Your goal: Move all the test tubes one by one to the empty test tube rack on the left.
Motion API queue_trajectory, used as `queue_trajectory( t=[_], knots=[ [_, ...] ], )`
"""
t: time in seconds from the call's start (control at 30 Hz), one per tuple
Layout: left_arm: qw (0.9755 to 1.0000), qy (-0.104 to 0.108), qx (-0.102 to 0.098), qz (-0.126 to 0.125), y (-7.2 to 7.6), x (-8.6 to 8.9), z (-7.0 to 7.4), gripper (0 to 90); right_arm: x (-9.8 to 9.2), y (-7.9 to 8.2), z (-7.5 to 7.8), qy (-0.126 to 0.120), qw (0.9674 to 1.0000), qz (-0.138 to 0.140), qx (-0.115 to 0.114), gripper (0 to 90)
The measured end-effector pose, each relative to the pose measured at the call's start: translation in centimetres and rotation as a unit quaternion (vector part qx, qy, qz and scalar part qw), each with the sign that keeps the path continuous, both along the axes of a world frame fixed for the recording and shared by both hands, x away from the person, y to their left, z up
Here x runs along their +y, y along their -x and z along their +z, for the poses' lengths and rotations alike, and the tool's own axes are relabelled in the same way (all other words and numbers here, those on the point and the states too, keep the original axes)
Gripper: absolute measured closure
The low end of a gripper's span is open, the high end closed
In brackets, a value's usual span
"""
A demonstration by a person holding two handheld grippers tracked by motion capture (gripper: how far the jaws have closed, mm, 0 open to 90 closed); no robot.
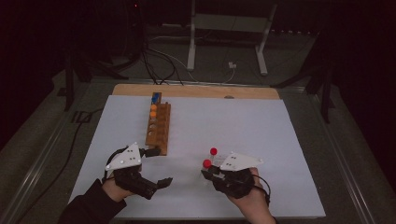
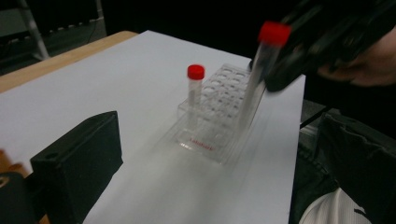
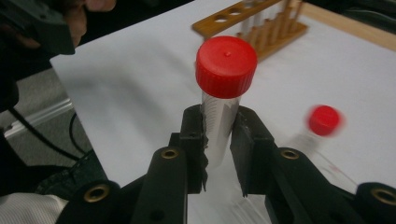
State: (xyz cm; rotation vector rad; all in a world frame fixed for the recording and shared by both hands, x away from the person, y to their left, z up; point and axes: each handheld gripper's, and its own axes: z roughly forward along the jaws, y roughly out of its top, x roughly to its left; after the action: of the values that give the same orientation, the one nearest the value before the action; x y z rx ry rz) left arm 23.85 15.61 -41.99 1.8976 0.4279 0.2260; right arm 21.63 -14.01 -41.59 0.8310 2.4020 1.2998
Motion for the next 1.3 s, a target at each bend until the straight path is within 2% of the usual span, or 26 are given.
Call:
queue_trajectory(
  t=[0.23,0.3,0.33,0.4,0.67,0.83,1.0,1.03,1.1,1.17,1.3],
  knots=[
    [0.9997,0.006,-0.001,-0.022,-0.1,-1.5,0.1,9.5,2.6,-0.5,-1.6,0.02,0.9994,0.027,0.011,75.3],
    [0.9996,0.005,-0.003,-0.028,-0.2,-2.0,0.1,16.5,3.0,-0.6,-1.8,0.023,0.9992,0.03,0.012,75.3],
    [0.9995,0.003,-0.004,-0.03,-0.3,-2.2,0.1,16.9,3.1,-0.6,-1.9,0.024,0.9991,0.032,0.012,75.3],
    [0.9996,-0.002,-0.008,-0.027,-0.4,-2.7,0.0,24.0,3.3,-0.6,-2.0,0.025,0.999,0.034,0.013,75.3],
    [0.9991,-0.02,-0.013,-0.034,-0.8,-4.3,-0.5,40.6,3.5,-0.6,-2.1,0.026,0.9989,0.037,0.014,75.3],
    [0.9987,-0.019,-0.015,-0.045,-1.1,-4.8,-0.6,51.2,3.4,-0.5,-2.0,0.025,0.9991,0.034,0.008,75.3],
    [0.9983,-0.013,-0.015,-0.054,-1.2,-5.3,-0.6,70.3,3.2,-0.7,-1.9,0.021,0.9994,0.028,0.005,75.3],
    [0.9983,-0.014,-0.021,-0.053,-1.2,-5.3,-0.5,70.6,3.1,-0.8,-1.9,0.019,0.9994,0.029,0.005,75.2],
    [0.9984,-0.007,-0.02,-0.052,-1.3,-5.2,-0.3,71.1,3.0,-0.7,-1.8,0.013,0.9996,0.026,0.002,74.9],
    [0.9984,-0.006,-0.024,-0.051,-1.4,-4.9,-0.1,71.5,2.8,-0.7,-1.7,0.007,0.9996,0.027,-0.003,72.5],
    [0.9989,0.003,-0.03,-0.037,-1.8,-4.0,0.5,71.6,2.3,-0.7,-1.2,-0.007,0.9997,0.016,-0.015,55.5]
  ],
)
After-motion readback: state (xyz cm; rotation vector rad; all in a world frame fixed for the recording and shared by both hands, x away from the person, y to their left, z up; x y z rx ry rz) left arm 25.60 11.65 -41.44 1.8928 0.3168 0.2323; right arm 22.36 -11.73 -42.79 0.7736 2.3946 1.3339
